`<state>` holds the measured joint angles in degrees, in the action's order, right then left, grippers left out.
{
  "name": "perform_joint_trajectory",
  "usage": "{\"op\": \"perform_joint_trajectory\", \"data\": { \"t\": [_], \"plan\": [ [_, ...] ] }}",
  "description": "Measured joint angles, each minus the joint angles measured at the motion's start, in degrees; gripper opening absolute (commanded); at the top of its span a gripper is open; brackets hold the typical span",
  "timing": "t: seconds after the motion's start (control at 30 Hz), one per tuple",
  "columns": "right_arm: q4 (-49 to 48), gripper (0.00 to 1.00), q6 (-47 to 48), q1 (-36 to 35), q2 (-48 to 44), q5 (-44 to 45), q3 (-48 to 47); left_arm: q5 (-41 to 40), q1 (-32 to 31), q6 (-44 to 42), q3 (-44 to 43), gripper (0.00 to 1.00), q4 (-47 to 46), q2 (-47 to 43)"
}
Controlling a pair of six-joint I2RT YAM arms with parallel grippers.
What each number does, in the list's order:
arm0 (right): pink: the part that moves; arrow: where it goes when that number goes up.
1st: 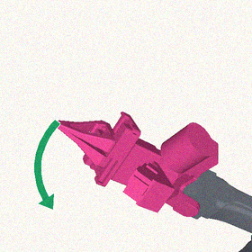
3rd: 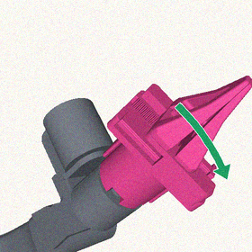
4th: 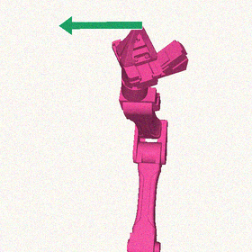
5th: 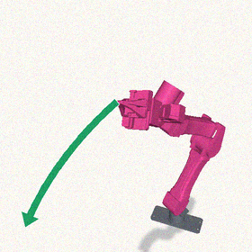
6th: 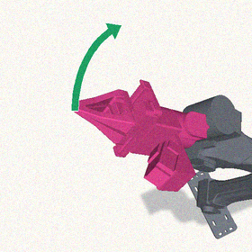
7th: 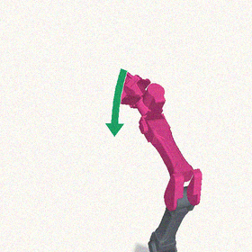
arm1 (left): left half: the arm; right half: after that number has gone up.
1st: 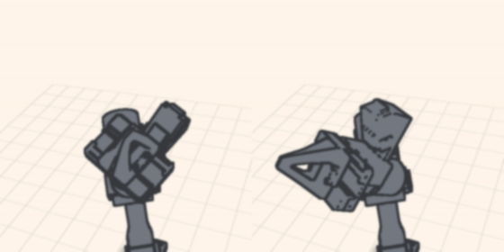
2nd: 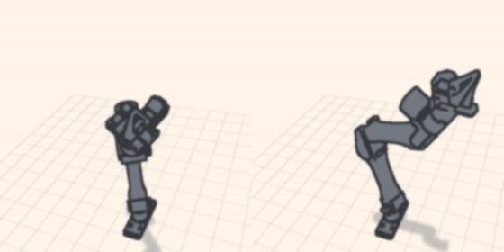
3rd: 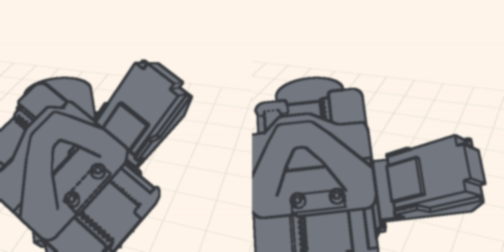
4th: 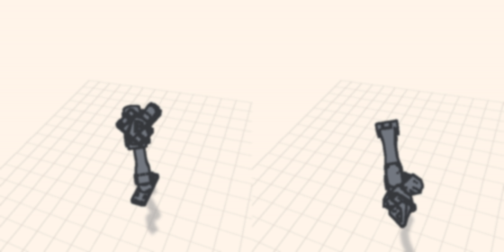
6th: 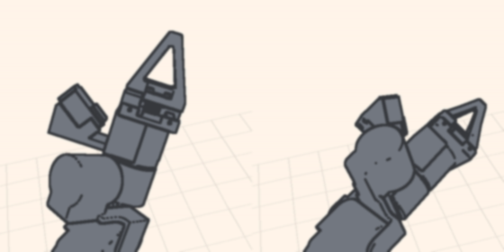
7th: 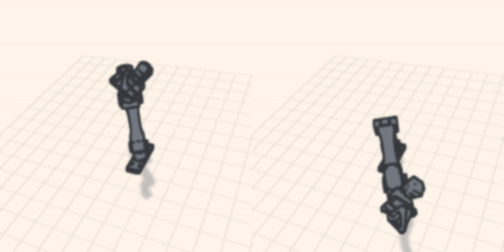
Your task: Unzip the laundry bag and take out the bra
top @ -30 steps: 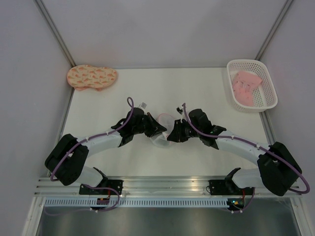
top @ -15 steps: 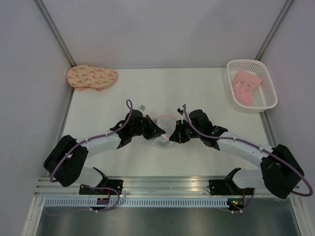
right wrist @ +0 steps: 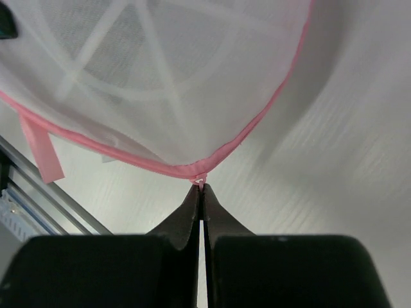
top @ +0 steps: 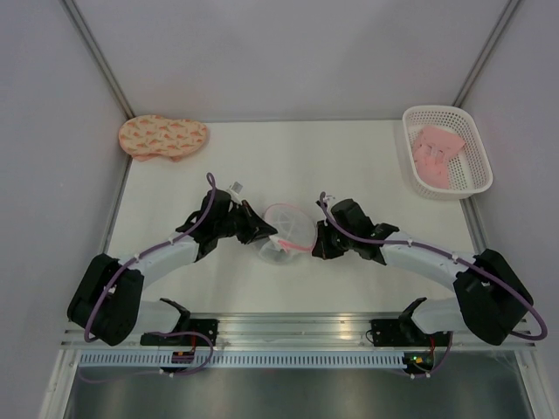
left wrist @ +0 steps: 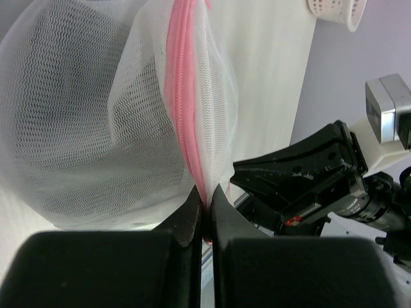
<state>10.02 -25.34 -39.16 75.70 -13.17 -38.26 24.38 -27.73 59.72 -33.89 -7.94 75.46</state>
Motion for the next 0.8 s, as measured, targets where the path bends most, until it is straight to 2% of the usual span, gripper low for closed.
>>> {"op": "perform_joint_trajectory", "data": {
  "t": [0.2,0.33,0.63,0.67,0.7,0.73,0.77,0.8],
  "plan": [
    [1.9,0.0,0.2,0.0,0.9,2.3,-0.7,4.4,1.4,-4.0,0.2,0.02,1.7,0.0],
    [4.7,0.0,-0.2,0.0,1.3,7.4,-2.5,7.1,1.8,-7.6,-0.8,0.02,2.6,1.4],
    [9.3,0.0,-3.5,-0.4,0.1,19.1,-6.7,7.7,1.9,-19.2,-10.8,0.02,10.1,3.9],
    [9.5,0.0,-3.8,-0.4,-0.4,20.0,-7.0,7.8,1.9,-20.7,-12.4,0.11,10.4,4.3],
    [9.8,0.0,-4.0,-0.4,-0.9,20.8,-7.2,7.9,1.9,-21.7,-13.4,0.26,10.4,4.7],
    [10.2,0.0,-4.4,-0.4,-1.6,21.6,-7.5,8.2,1.9,-23.1,-14.8,0.46,10.6,5.4],
    [11.0,0.01,-4.5,-0.4,-2.4,22.7,-7.6,8.3,1.9,-24.3,-16.4,0.77,11.0,6.2],
    [12.1,0.0,-4.6,-0.3,-3.1,23.9,-7.6,8.2,2.0,-25.4,-18.1,0.84,11.5,7.1]
  ]
}}
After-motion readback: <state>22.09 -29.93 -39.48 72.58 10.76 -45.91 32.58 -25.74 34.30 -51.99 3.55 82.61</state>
